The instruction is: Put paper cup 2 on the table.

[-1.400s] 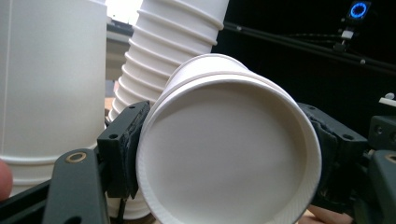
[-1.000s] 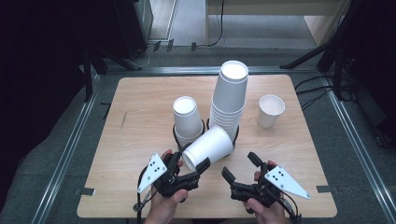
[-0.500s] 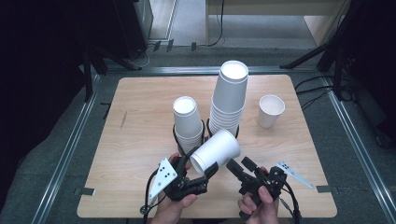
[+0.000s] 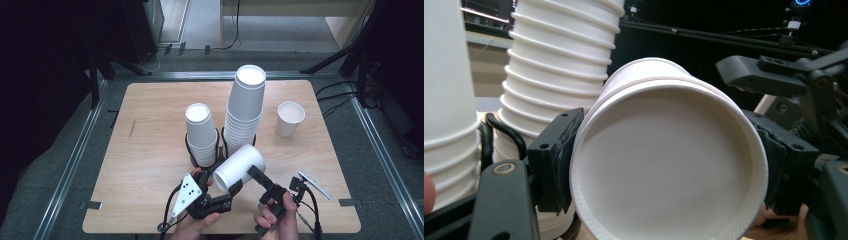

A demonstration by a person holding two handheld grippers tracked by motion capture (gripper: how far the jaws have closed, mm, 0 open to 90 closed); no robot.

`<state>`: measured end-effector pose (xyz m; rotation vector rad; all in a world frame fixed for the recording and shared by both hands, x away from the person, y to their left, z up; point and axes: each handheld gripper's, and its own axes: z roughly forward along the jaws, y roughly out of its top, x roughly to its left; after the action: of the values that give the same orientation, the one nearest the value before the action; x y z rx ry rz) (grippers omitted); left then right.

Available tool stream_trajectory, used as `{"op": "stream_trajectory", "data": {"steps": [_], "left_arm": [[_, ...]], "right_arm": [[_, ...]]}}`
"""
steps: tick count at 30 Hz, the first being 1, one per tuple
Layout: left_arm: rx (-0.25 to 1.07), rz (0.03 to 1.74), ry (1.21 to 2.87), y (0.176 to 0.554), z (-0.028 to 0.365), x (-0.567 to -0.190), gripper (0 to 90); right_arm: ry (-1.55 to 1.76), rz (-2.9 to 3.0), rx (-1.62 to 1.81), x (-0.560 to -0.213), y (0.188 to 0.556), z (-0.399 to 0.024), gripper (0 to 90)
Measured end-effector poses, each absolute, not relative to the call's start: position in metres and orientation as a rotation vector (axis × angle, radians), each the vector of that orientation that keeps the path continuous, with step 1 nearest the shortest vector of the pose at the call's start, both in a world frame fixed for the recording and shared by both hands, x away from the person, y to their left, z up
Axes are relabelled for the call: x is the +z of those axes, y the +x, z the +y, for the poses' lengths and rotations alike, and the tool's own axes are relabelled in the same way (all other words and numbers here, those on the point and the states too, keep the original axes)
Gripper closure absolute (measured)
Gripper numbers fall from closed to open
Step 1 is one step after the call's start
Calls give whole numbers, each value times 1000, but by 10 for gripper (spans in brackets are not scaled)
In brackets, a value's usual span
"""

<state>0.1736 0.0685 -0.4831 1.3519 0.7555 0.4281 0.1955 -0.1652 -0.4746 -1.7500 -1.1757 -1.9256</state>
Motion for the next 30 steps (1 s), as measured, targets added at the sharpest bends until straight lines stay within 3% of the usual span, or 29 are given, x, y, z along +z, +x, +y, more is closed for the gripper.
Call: {"op": "stream_trajectory", "data": {"steps": [25,30], "left_arm": [[438,730,1443,161,40,-495,242],[431,729,1449,162,41,-496,237]], "right_arm": [[-1804,-995,-1831,-491,206,-166,2],[-1807,-950,-1845,-492,206,-168,68]]}}
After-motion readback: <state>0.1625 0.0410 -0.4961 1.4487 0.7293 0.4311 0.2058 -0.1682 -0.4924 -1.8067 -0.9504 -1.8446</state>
